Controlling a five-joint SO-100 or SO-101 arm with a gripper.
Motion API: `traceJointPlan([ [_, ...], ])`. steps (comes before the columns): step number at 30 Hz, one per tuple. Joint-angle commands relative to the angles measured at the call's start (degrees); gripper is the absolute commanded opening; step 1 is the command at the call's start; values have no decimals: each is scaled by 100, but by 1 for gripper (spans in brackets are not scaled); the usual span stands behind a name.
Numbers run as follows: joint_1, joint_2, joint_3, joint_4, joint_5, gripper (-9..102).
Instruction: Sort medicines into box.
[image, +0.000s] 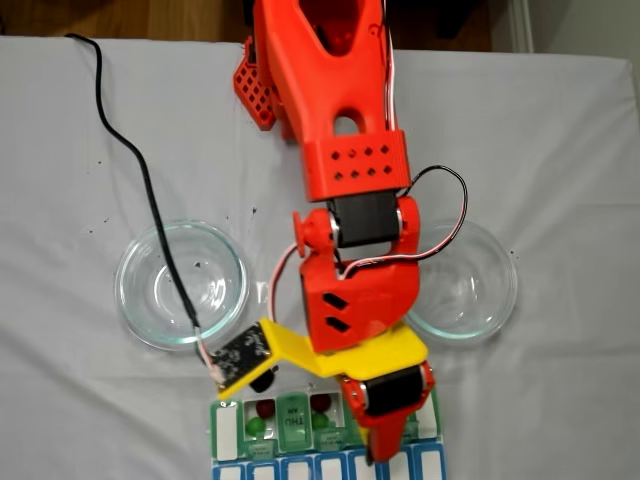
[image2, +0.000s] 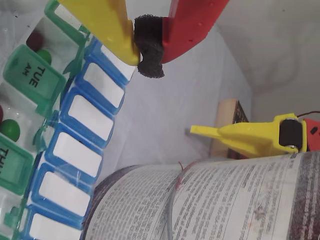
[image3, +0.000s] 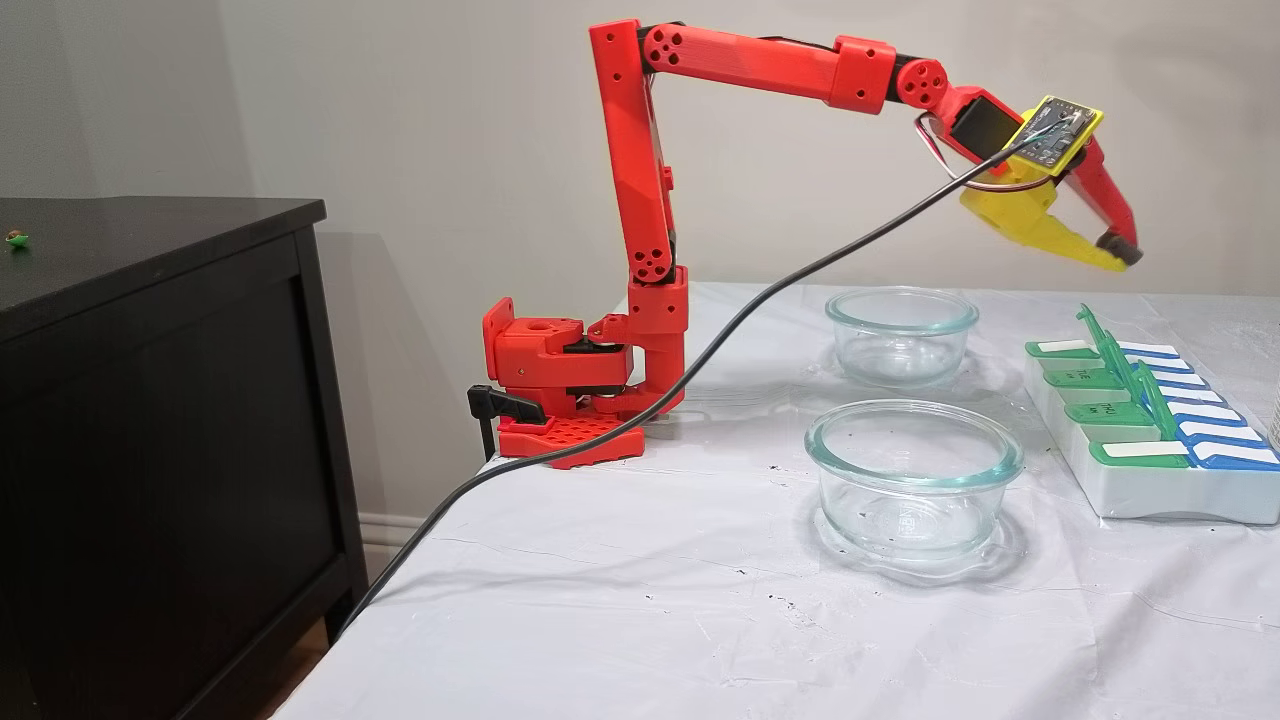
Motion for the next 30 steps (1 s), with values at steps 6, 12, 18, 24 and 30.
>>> traceJointPlan([
  [6,-290,70,53,-624,-62,0],
  [12,-439,-202,149,-721,-149,0],
  [18,-501,-352,431,-1169,-237,0],
  [24,-545,-457,378,-905,-316,0],
  [30,-519,-817,-132,35,-387,0],
])
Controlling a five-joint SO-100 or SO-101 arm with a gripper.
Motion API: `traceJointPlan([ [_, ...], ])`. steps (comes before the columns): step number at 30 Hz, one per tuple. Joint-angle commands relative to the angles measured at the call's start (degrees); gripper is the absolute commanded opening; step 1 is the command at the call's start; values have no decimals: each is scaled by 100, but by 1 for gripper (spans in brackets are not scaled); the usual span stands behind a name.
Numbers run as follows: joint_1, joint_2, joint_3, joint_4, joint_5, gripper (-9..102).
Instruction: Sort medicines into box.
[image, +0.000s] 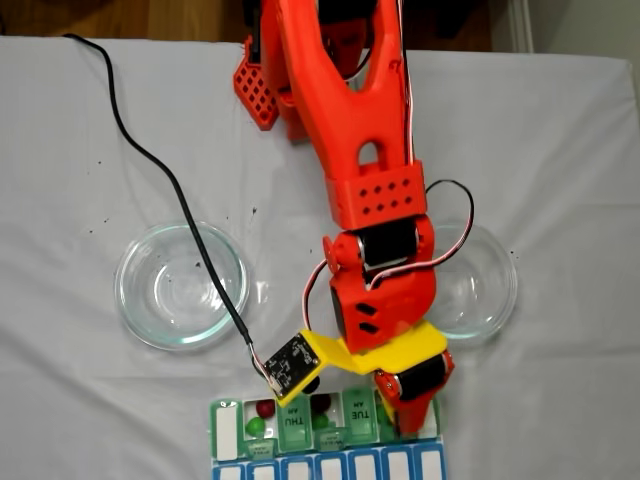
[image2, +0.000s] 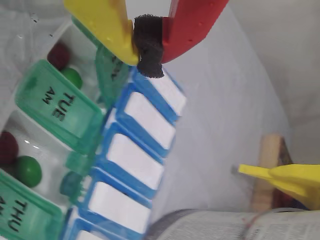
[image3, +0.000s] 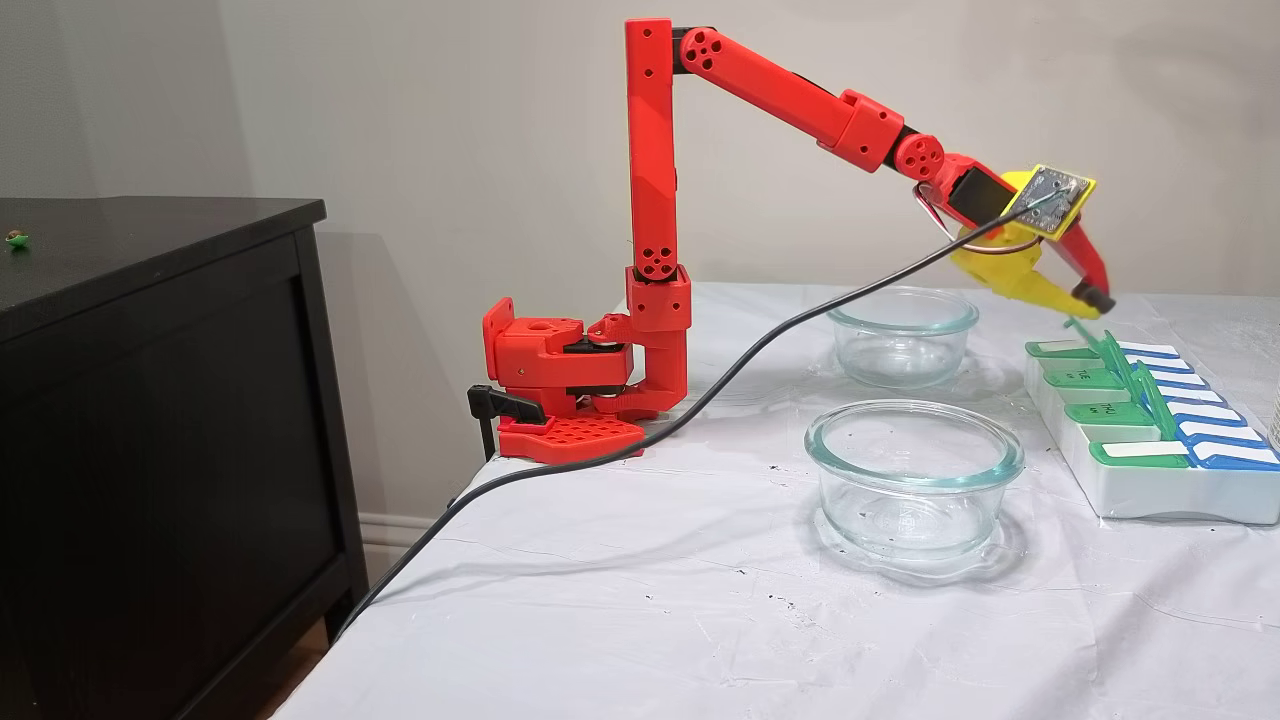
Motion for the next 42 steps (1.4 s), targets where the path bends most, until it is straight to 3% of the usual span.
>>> traceJointPlan([
  [1,-26,18,-659,431,-9,0],
  [11,18,-387,-1213,1714,-62,0],
  [16,-88,-422,-940,1573,-299,0],
  [23,-167,-659,-1266,2417,-378,0],
  [42,-448,-879,-1046,2830,-773,0],
])
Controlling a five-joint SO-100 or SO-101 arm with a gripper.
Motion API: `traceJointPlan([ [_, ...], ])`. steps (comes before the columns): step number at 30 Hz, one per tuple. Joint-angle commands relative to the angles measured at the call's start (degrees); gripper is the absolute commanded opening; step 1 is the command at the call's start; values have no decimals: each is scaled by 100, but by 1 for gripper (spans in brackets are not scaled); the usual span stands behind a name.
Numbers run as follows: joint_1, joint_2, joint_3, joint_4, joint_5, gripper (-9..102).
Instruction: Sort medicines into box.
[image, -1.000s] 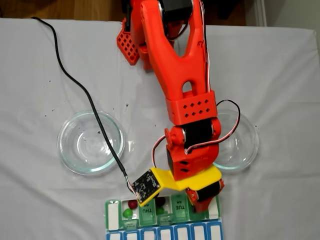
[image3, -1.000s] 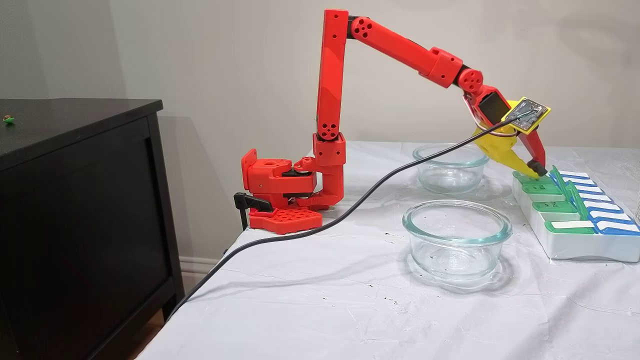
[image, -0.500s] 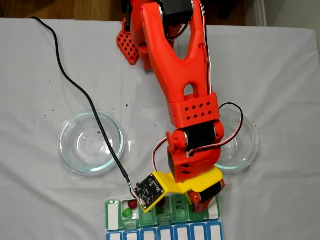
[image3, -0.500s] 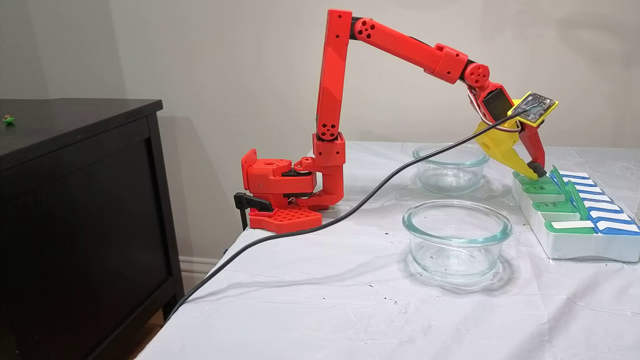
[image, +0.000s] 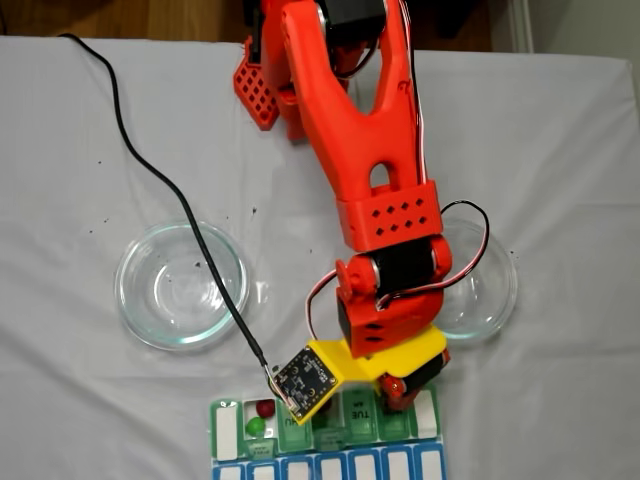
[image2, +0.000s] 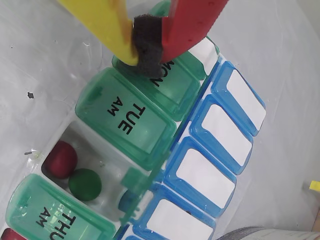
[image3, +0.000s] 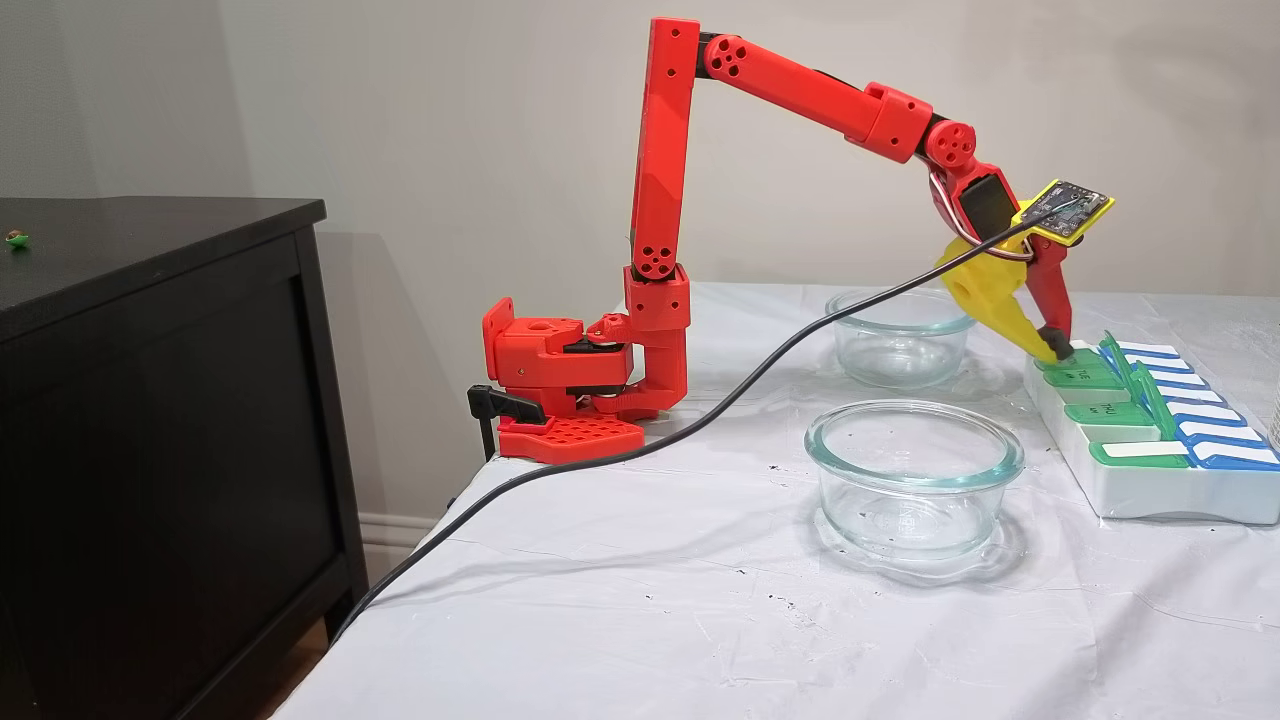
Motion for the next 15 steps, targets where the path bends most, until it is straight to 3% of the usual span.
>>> traceJointPlan([
  [1,-97,35,-26,-62,-53,0],
  [7,633,1046,-738,-316,193,0],
  [15,1274,1995,-255,-1521,387,0],
])
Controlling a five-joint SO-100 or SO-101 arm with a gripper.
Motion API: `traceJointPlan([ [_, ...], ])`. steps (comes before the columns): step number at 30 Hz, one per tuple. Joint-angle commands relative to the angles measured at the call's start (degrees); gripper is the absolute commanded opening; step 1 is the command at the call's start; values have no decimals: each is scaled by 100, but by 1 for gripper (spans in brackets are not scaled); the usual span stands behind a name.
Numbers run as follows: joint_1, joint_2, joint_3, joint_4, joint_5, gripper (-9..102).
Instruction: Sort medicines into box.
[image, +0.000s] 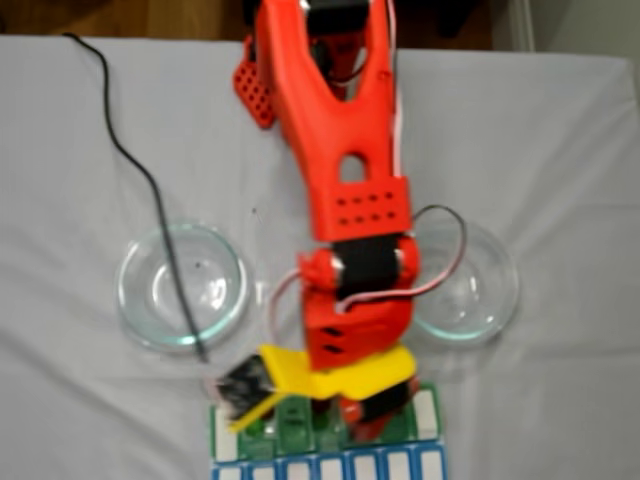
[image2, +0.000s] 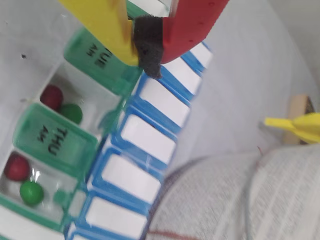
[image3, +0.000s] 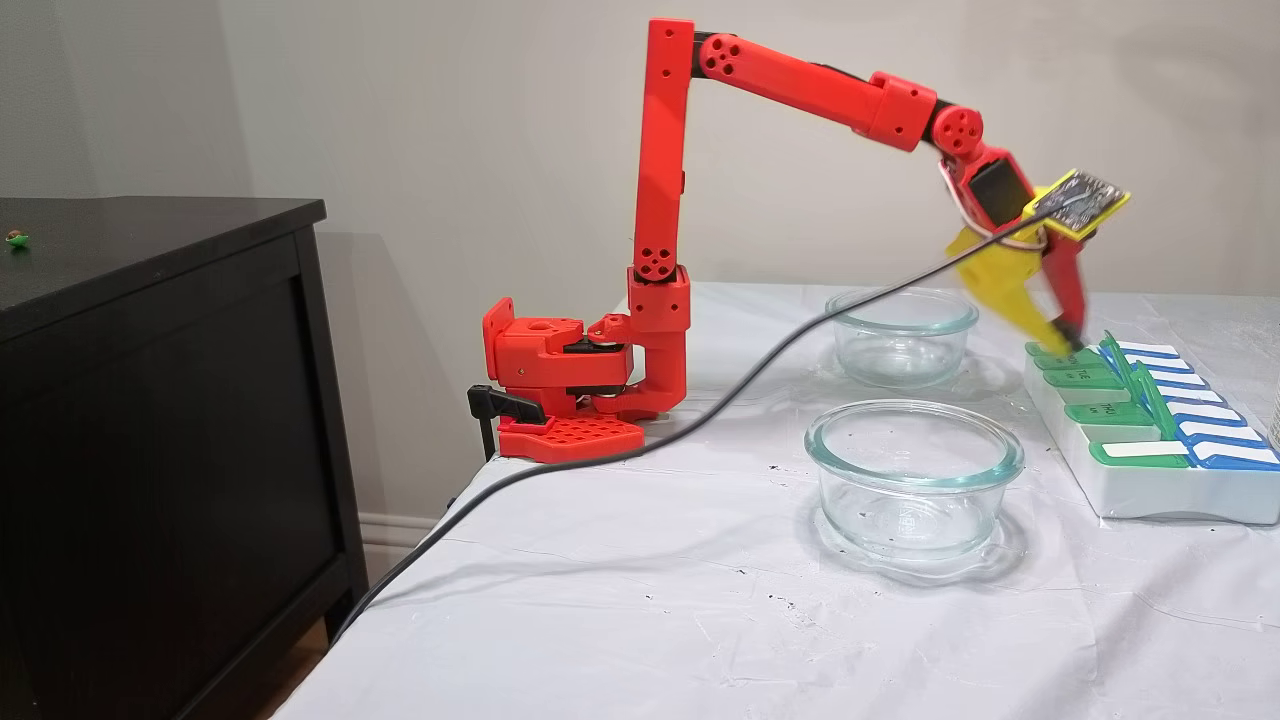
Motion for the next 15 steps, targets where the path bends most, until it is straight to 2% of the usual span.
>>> traceJointPlan([
  [1,167,949,26,-519,53,0],
  [15,220,457,334,-896,-272,0],
])
